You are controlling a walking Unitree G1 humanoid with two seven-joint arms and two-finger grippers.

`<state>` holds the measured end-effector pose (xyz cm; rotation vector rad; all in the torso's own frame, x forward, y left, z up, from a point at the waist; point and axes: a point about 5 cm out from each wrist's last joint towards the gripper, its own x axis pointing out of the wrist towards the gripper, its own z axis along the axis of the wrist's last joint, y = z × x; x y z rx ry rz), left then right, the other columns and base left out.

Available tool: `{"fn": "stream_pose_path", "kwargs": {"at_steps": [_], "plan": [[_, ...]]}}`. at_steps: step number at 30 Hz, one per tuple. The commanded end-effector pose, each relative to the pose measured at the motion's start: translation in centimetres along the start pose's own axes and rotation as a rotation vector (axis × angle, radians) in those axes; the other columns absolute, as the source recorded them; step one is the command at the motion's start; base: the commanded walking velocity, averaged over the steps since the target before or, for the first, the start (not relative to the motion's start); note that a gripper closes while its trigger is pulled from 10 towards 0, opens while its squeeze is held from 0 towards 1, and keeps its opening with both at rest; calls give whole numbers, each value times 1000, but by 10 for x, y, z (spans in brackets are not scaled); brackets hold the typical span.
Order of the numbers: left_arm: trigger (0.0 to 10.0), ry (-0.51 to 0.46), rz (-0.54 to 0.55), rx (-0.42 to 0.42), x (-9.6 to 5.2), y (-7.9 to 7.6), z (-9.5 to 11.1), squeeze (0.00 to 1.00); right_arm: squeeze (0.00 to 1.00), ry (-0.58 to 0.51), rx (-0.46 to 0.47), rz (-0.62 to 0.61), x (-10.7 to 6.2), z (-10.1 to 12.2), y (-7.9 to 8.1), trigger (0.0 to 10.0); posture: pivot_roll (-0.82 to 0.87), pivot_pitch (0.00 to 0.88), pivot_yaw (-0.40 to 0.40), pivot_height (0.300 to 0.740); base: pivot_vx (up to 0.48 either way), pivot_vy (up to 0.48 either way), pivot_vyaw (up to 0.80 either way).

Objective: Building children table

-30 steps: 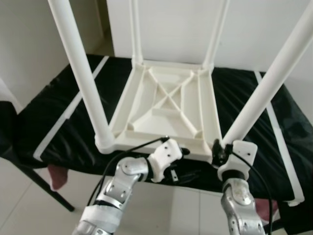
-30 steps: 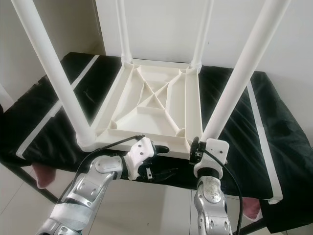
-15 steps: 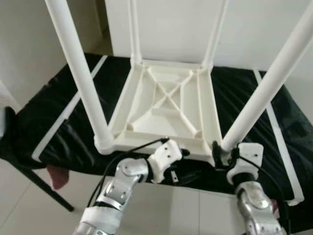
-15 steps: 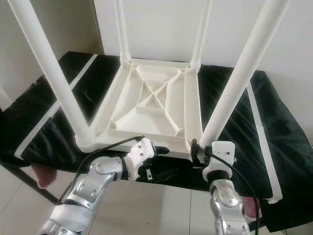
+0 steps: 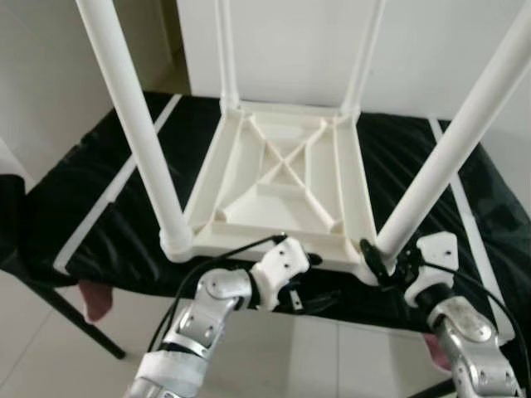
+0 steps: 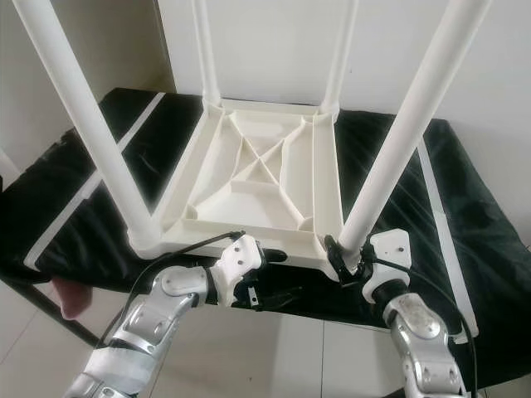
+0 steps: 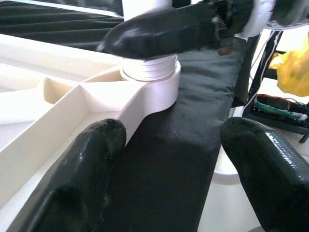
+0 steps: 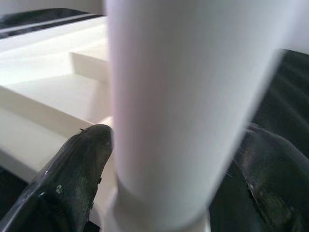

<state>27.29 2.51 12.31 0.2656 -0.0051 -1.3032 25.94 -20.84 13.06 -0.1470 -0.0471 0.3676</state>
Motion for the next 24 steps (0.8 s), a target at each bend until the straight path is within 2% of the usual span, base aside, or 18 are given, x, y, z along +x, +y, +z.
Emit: {"fn": "stream_pose_path", "kwargs": {"at_steps": [1, 2, 3, 4, 5, 17, 18, 21, 24], "plan": [[10000, 12, 68, 9, 1, 1, 0, 0, 0, 21, 7, 50, 3, -6, 1, 6941, -29, 28, -12, 740, 0, 0, 0], [10000, 12, 68, 10, 1, 1, 0, 0, 0, 24, 7, 57, 4, -6, 1, 6941, -29, 28, -12, 740, 0, 0, 0], [10000, 11, 67, 8, 1, 1, 0, 0, 0, 28, 7, 64, 5, -8, 1, 4314, -25, 26, -14, 740, 0, 0, 0], [10000, 11, 67, 8, 1, 1, 0, 0, 0, 28, 7, 64, 5, -8, 1, 4314, -25, 26, -14, 740, 0, 0, 0], [10000, 11, 67, 9, 1, 1, 0, 0, 0, 30, 7, 71, 6, -8, 2, 0, -23, 25, -13, 740, 0, 0, 0], [10000, 14, 79, 7, -1, 2, -1, 0, 0, 76, 37, 99, 3, -20, 2, 0, -18, 19, -14, 740, 0, 0, 0], [10000, 14, 77, 8, -1, 2, -1, 0, 0, 79, 54, 79, 2, -21, 1, 10000, -19, 19, -15, 740, 0, 0, 0], [10000, 15, 75, 9, -1, 2, -1, 0, 0, 78, 65, 74, 1, -21, 2, 10000, -20, 18, -13, 740, 0, 0, 0], [10000, 16, 71, 11, -1, 3, -1, 0, 0, 51, 85, 9, 2, -19, 4, 10000, -24, 13, -10, 740, 0, 0, 0]]}}
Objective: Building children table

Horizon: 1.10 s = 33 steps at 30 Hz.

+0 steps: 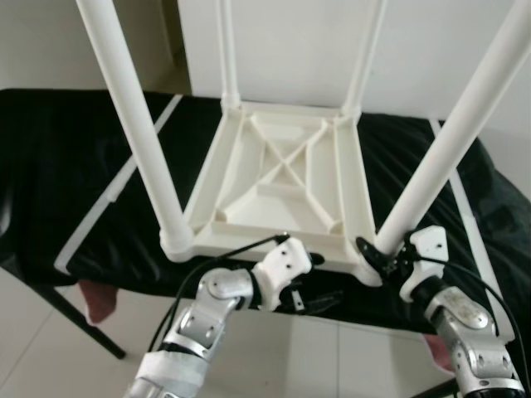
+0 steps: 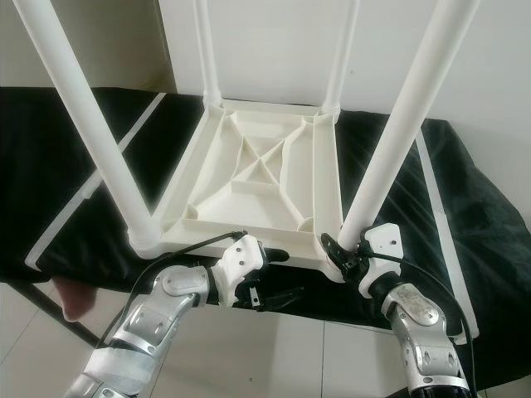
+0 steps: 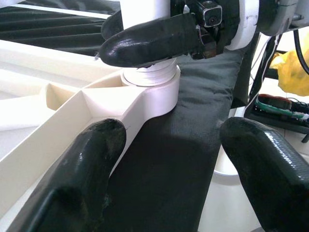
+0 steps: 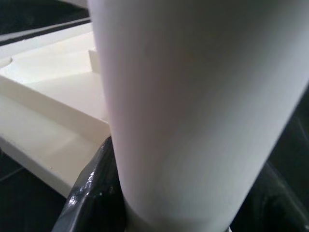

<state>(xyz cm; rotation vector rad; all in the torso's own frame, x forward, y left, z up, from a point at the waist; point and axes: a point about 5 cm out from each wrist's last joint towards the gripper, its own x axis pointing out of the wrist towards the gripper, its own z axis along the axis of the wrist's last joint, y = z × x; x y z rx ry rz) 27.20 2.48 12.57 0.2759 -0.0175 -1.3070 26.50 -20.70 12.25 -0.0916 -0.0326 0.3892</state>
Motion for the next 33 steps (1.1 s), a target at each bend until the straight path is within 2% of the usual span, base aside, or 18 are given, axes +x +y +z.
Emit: {"fn": "stream_pose_path", "kwargs": {"at_steps": [1, 2, 4, 9, 10, 16, 18, 22, 24, 25, 29, 30, 33], "plan": [[10000, 21, 72, -2, 0, 3, -4, 0, 0, 40, 43, -55, -3, -10, 4, 10000, -25, 10, -8, 740, 0, 0, 0], [10000, 21, 70, -1, 0, 3, -4, 0, 0, 26, 44, -111, -2, -9, 7, 10000, -25, 9, -8, 740, 0, 0, 0], [10000, 21, 70, -1, 0, 3, -4, 0, 0, 26, 44, -111, -2, -9, 7, 10000, -25, 9, -8, 740, 0, 0, 0], [10000, 21, 65, -1, 0, 3, -4, 0, 0, 32, 58, -230, -1, -11, 13, 10000, -29, 6, -7, 740, 0, 0, 0], [10000, 20, 62, 0, 1, 2, -4, 0, 0, 34, 102, -354, 1, -12, 18, 10000, -30, 5, -7, 740, 0, 0, 0], [10000, 21, 57, 1, 1, 2, -4, 0, 0, 68, 137, -499, 1, -17, 26, 10000, -28, 5, -13, 740, 0, 0, 0], [10000, 19, 64, -2, 1, 2, -4, 0, 0, 110, 194, -591, 4, -24, 36, 10000, -23, 3, -21, 740, 0, 0, 0], [10000, 14, 73, -6, 1, 3, -3, 0, 0, 95, 222, -626, 7, -22, 45, 10000, -22, 1, -21, 740, 0, 0, 0], [10000, 12, 70, -7, 2, 1, -3, 0, 0, 90, 228, -621, 9, -21, 51, 10000, -24, 2, -19, 740, 0, 0, 0], [10000, 11, 58, -6, 3, -1, -3, 0, 0, 71, 221, -579, 13, -16, 58, 10000, -29, 2, -12, 740, 0, 0, 0], [10000, 12, 52, -4, 4, -2, -3, 0, 0, 63, 212, -575, 14, -14, 59, 10000, -32, 2, -10, 740, 0, 0, 0], [10000, 9, 52, -4, 5, 0, -2, 0, 302, 61, 221, -599, 12, -13, 56, 10000, -35, 2, -7, 740, 0, 0, 0], [10000, 8, 52, -4, 5, 1, -1, 0, 302, 60, 226, -607, 11, -13, 54, 10000, -36, 3, -5, 740, 0, 0, 0]]}}
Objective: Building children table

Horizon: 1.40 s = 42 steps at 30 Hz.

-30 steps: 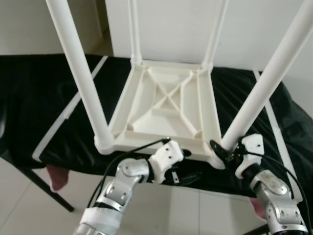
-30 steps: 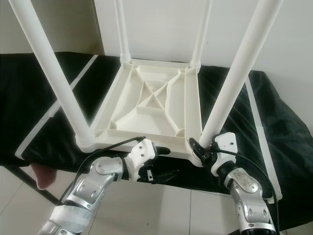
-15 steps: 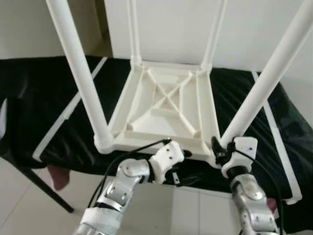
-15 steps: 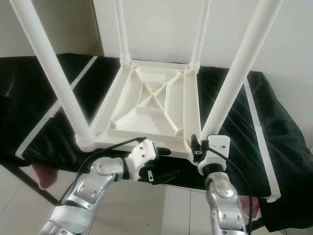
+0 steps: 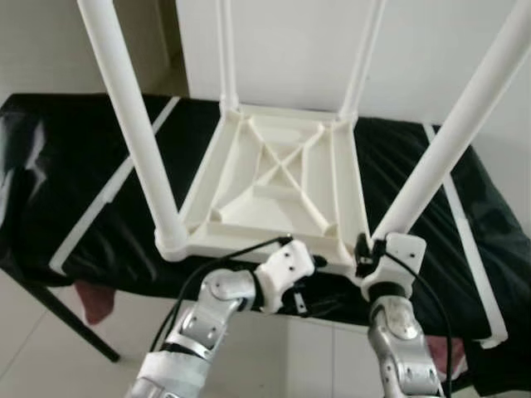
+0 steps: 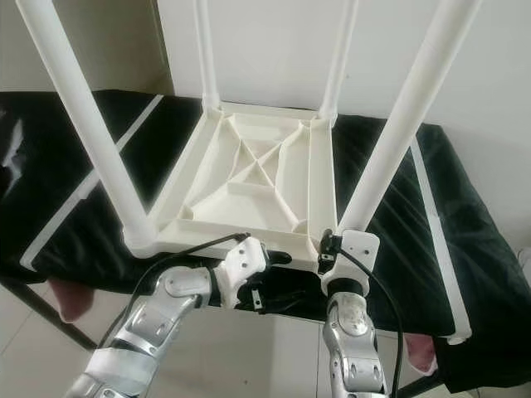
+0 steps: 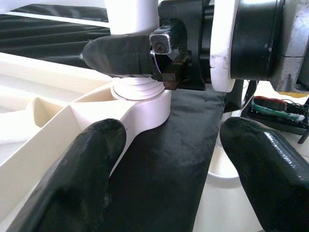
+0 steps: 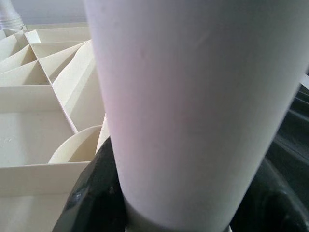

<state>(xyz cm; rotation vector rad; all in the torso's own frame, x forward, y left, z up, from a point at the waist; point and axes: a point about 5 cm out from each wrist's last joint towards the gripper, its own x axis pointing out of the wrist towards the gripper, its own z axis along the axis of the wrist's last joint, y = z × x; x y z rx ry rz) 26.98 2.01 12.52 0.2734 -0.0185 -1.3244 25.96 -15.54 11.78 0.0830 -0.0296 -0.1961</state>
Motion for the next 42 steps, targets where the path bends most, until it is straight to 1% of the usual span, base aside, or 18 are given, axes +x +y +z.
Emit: {"fn": "stream_pose_path", "kwargs": {"at_steps": [1, 6, 10, 13, 14, 17, 18, 20, 22, 24, 27, 28, 35, 36, 37, 38, 39, 42], "plan": [[10000, 13, 69, -3, 1, 5, -2, 0, 1000, 76, 39, -30, -5, -13, -1, 10000, -36, 1, -4, 740, 0, 0, 0], [10000, 18, 62, 7, -1, 5, -2, 0, 1000, 65, 21, -4, -4, -11, -1, 10000, -35, 6, -7, 740, 0, 0, 0], [10000, 19, 61, 13, 0, 6, -2, 0, 1000, 53, 10, 29, -1, -10, -7, 10000, -33, 7, -12, 740, 0, 0, 0], [10000, 18, 59, 17, 1, 5, -1, 0, 1000, 41, 11, 91, 3, -8, -13, 10000, -31, 6, -13, 740, 0, 0, 0], [10000, 17, 59, 17, 1, 5, -1, 0, 133, 34, 1, 133, 5, -7, -15, 10000, -32, 6, -14, 740, 0, 0, 0], [10000, 17, 59, 17, 1, 5, -1, 0, 133, 34, 1, 133, 5, -7, -15, 10000, -32, 6, -14, 740, 0, 0, 0], [10000, 16, 69, 32, 0, 5, -2, 0, 0, 18, -47, 220, 6, -7, -23, 10000, -31, 7, -14, 740, 0, 0, 0], [10000, 16, 80, 46, 0, 4, -3, 0, 0, 17, -74, 277, 8, -8, -30, 10000, -34, 9, -10, 740, 0, 0, 0], [10000, 18, 81, 52, 1, 3, -3, 0, 0, 22, -74, 308, 8, -8, -32, 10000, -35, 10, -12, 740, 0, 0, 0], [10000, 17, 60, 33, 1, 1, -3, 0, 0, 17, -93, 381, 11, -5, -36, 10000, -35, 11, -10, 740, 0, 0, 0], [10000, 16, 52, 31, 1, 0, -3, 0, 0, 17, -101, 411, 12, -3, -37, 10000, -35, 12, -10, 740, 0, 0, 0], [10000, 12, 42, 29, 1, -1, 0, 0, 0, 7, -127, 479, 15, 2, -40, 10000, -31, 11, -11, 740, 0, 0, 0], [10000, 15, 18, 34, -1, -1, 3, 0, 0, -8, -164, 589, 22, 11, -42, 10000, -25, 9, -12, 740, 0, 0, 0], [10000, 22, -2, 55, -1, -3, 4, 0, 0, -7, -172, 637, 25, 14, -42, 7333, -25, 9, -12, 740, 0, 0, 0], [10000, 21, -4, 58, 0, -3, 4, 0, 0, -3, -177, 654, 26, 15, -42, 2627, -20, 8, -15, 740, 0, 0, 0], [10000, 21, -4, 58, 0, -3, 4, 0, 0, -3, -177, 654, 26, 15, -42, 2627, -20, 8, -15, 740, 0, 0, 0], [10000, 21, -4, 58, 0, -4, 4, 0, 0, 11, -194, 673, 26, 13, -43, 0, -19, 9, -15, 740, 0, 0, 0], [10000, 24, 1, 63, -1, -4, 4, 0, 0, 26, -219, 681, 24, 9, -44, 0, -19, 10, -15, 740, 0, 0, 0]]}}
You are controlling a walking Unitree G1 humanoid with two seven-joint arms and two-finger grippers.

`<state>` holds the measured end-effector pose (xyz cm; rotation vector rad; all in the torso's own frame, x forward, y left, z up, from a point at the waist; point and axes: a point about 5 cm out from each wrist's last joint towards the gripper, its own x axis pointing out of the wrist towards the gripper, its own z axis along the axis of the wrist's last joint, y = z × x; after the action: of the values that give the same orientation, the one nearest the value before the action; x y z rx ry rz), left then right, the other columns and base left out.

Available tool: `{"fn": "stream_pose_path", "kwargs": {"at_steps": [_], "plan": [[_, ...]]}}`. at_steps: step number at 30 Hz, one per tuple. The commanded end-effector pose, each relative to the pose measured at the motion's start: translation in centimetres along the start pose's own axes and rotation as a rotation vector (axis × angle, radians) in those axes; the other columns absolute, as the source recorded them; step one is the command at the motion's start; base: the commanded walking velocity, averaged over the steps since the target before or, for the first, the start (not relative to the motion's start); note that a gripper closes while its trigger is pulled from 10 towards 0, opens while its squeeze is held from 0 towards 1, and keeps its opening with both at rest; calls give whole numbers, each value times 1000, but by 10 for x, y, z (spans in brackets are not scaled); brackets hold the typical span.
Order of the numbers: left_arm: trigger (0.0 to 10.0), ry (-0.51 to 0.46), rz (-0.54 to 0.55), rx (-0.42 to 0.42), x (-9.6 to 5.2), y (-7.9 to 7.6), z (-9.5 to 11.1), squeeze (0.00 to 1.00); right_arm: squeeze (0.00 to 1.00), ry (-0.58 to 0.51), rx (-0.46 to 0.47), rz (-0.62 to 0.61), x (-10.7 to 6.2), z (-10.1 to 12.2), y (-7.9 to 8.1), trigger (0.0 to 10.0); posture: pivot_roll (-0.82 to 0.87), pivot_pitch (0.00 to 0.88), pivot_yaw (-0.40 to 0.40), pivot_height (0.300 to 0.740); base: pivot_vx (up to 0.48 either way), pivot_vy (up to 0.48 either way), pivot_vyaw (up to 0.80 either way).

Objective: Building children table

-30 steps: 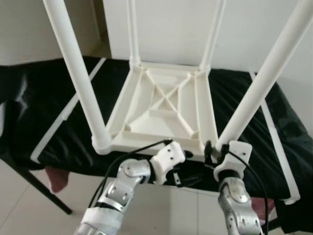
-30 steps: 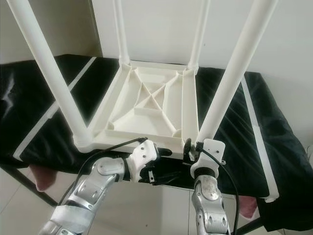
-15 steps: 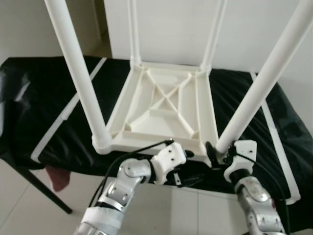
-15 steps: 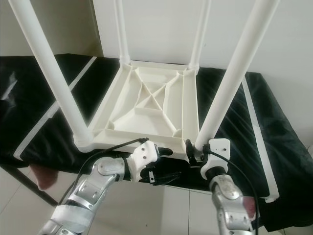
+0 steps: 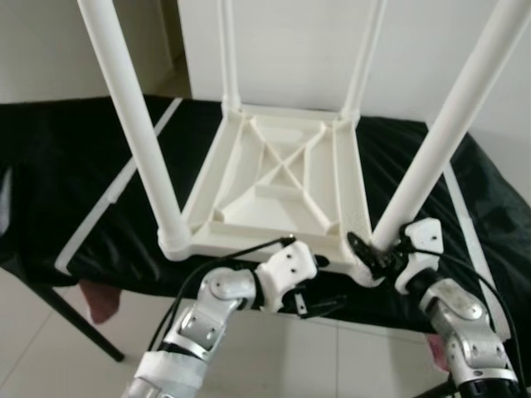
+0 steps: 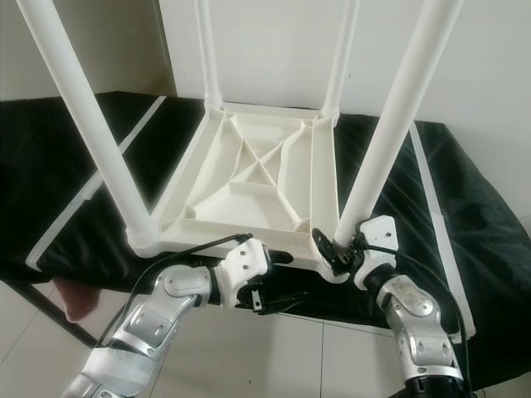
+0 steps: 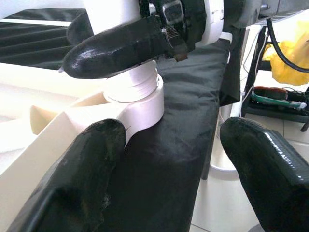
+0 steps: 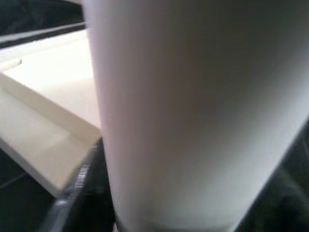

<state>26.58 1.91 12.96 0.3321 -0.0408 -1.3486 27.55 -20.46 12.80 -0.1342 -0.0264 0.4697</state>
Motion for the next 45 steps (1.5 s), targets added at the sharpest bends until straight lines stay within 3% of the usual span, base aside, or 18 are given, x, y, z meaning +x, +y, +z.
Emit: {"fn": "stream_pose_path", "kwargs": {"at_steps": [1, 11, 12, 13, 14, 22, 25, 29, 35, 36, 42, 45], "plan": [[10000, 13, 28, 9, 0, -1, -1, 0, 0, 24, -2, 18, -1, -6, 2, 0, -19, 10, -15, 740, 0, 0, 0], [10000, 11, 39, 6, 0, -1, 0, 0, 0, 40, 51, 21, -8, -12, 3, 0, -23, 15, -17, 740, 0, 0, 0], [10000, 12, 40, 6, 0, 0, 0, 0, 0, 40, 63, 3, -8, -13, 3, 2784, -24, 15, -17, 740, 0, 0, 0], [10000, 12, 40, 6, 0, 0, 0, 0, 0, 40, 63, 3, -8, -13, 3, 2784, -24, 15, -17, 740, 0, 0, 0], [10000, 13, 42, 5, 0, 0, 0, 0, 0, 36, 76, -12, -8, -13, 2, 10000, -24, 15, -17, 740, 0, 0, 0], [10000, 11, 50, 0, 0, 1, -1, 0, 0, 46, 29, -222, -4, -12, 6, 10000, -34, 19, -15, 740, 0, 0, 0], [10000, 10, 50, -1, 1, 1, -1, 0, 0, 67, 111, -409, -2, -14, 10, 10000, -35, 17, -17, 740, 0, 0, 0], [10000, 11, 50, -1, 1, 1, -1, 0, 0, 79, 164, -491, -2, -17, 13, 10000, -34, 17, -18, 740, 0, 0, 0], [10000, 13, 58, 3, -1, 2, -1, 0, 0, 76, 240, -693, 0, -20, 29, 10000, -17, 9, -28, 740, 0, 0, 0], [10000, 14, 65, 1, -1, 3, -1, 0, 0, 69, 254, -741, 4, -19, 38, 10000, -13, 8, -27, 740, 0, 0, 0], [10000, 14, 66, -1, -2, 2, -2, 0, 0, 67, 244, -722, 11, -16, 51, 10000, -15, 4, -23, 740, 0, 0, 0], [10000, 12, 48, 0, 0, -1, -2, 0, 0, 72, 229, -733, 11, -14, 47, 10000, -20, 0, -20, 740, 0, 0, 0]]}}
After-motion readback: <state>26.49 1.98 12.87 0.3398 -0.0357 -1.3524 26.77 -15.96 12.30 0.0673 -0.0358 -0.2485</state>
